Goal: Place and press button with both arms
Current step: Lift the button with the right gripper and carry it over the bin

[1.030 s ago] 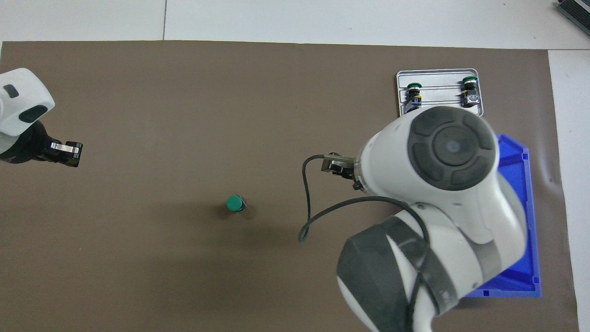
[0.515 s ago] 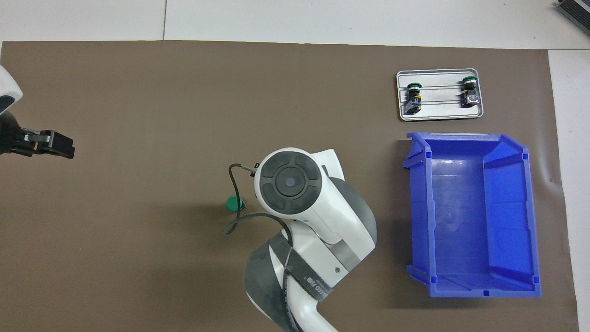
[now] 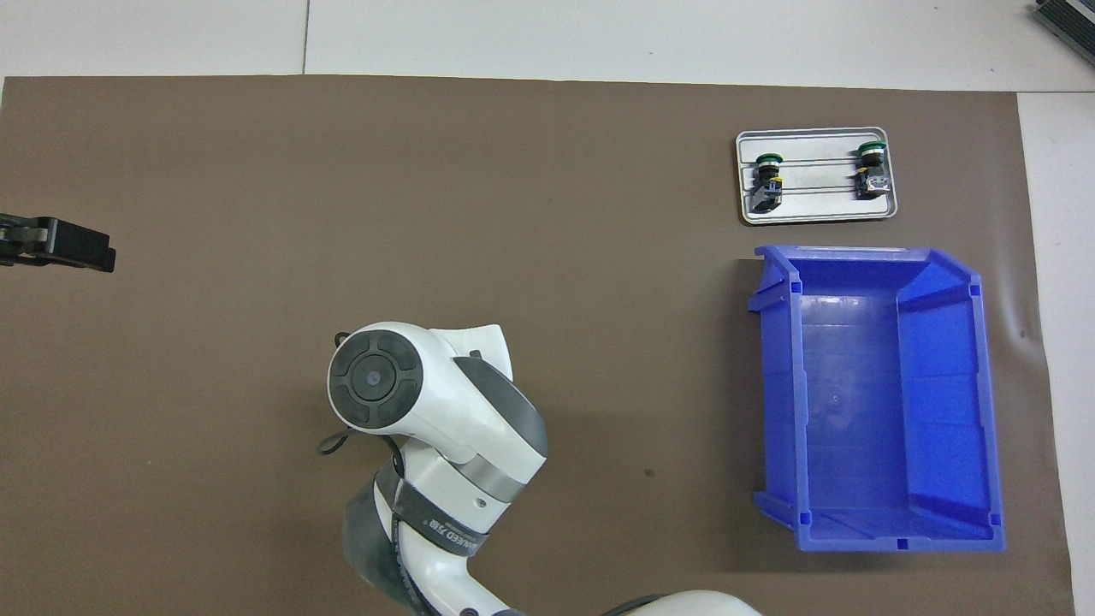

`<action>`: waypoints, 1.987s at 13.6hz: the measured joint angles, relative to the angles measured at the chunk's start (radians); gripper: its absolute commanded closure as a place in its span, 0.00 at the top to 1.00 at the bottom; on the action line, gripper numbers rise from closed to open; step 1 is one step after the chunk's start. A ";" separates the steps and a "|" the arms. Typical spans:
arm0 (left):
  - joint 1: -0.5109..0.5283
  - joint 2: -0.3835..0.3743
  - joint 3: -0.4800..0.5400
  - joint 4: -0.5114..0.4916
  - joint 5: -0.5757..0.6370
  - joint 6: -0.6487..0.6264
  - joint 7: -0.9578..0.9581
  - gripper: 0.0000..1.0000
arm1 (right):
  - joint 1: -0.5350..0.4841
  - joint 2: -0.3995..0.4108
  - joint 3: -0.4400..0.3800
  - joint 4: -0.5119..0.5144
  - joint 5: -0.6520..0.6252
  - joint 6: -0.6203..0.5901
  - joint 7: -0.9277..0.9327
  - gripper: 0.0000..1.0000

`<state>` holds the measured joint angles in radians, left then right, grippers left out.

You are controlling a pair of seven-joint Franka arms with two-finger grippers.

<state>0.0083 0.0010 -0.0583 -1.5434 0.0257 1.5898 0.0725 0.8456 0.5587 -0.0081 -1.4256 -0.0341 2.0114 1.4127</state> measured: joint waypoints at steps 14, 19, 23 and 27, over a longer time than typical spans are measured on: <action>0.000 -0.014 0.007 -0.063 0.000 0.075 -0.055 1.00 | 0.010 0.065 -0.003 -0.044 -0.011 0.151 0.000 0.78; 0.002 -0.017 0.012 -0.071 0.000 0.073 -0.057 1.00 | 0.010 0.065 -0.003 -0.050 -0.011 0.152 0.000 0.37; 0.011 -0.019 0.016 -0.072 0.000 0.073 -0.057 1.00 | 0.010 0.062 -0.003 -0.048 -0.011 0.152 0.000 0.00; 0.011 -0.019 0.016 -0.072 0.000 0.073 -0.057 1.00 | 0.006 0.056 -0.006 -0.038 -0.011 0.152 0.000 0.00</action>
<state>0.0197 -0.0184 -0.0421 -1.6158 0.0258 1.6631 0.0155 0.8511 0.6144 -0.0139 -1.4636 -0.0455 2.1629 1.4127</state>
